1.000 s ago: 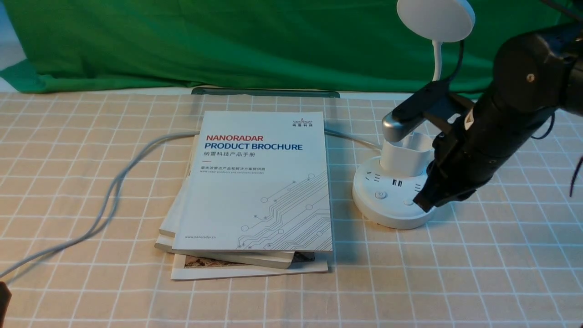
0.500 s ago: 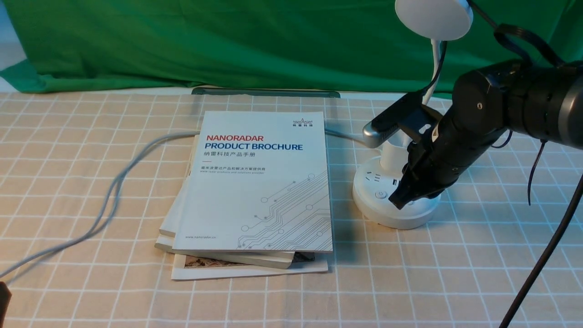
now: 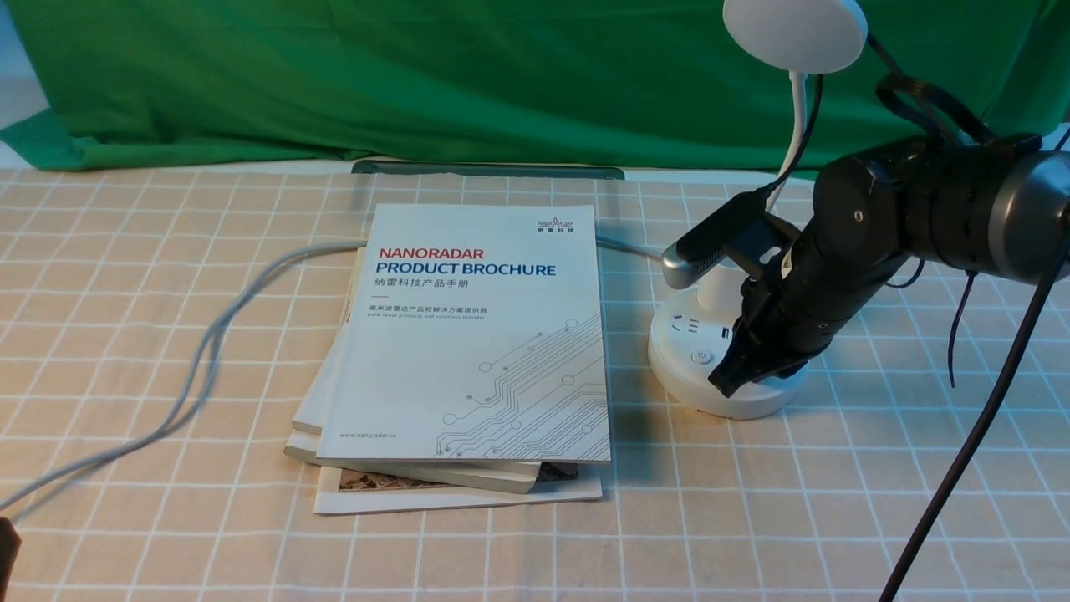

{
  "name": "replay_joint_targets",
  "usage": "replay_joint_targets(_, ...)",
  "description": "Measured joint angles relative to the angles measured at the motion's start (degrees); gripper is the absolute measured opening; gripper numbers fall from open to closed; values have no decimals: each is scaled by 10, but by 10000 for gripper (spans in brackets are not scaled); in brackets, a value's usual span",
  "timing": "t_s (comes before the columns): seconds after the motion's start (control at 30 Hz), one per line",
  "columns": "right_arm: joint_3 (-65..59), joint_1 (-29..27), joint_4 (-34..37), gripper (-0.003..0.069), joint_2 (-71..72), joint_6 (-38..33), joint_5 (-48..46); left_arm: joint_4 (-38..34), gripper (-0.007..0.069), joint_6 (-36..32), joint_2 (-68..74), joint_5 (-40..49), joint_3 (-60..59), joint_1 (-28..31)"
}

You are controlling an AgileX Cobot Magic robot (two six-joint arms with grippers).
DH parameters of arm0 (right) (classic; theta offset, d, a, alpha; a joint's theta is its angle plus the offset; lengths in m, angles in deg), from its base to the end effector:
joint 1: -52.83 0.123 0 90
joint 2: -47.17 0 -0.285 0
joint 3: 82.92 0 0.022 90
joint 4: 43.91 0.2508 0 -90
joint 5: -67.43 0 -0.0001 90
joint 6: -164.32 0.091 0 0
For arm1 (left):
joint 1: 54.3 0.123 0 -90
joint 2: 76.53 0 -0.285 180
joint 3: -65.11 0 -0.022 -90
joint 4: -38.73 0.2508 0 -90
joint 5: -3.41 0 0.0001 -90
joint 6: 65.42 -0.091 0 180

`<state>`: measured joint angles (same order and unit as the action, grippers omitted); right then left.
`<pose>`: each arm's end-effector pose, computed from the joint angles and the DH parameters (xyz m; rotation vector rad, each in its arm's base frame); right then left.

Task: Turn on the table lamp on the light coffee tablecloth with your hand.
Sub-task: 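Press the button on the base of the white desk lamp with the right gripper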

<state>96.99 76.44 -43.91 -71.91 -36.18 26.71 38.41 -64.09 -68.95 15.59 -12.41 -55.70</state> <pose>0.3660 0.1600 0.1836 -1.0479 2.5865 0.0134 0.0557 -0.0015 0.1923 -0.0027 1.6980 -0.0407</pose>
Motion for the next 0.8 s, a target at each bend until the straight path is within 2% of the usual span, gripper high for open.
replay_joint_targets(0.23, 0, 0, -26, 30, -1, 14, 5, 0, 21, 0, 0, 0, 0, 0)
replay_joint_targets(0.8, 0, 0, -40, 30, -3, 19, 33, 0, 21, 0, 0, 0, 0, 0)
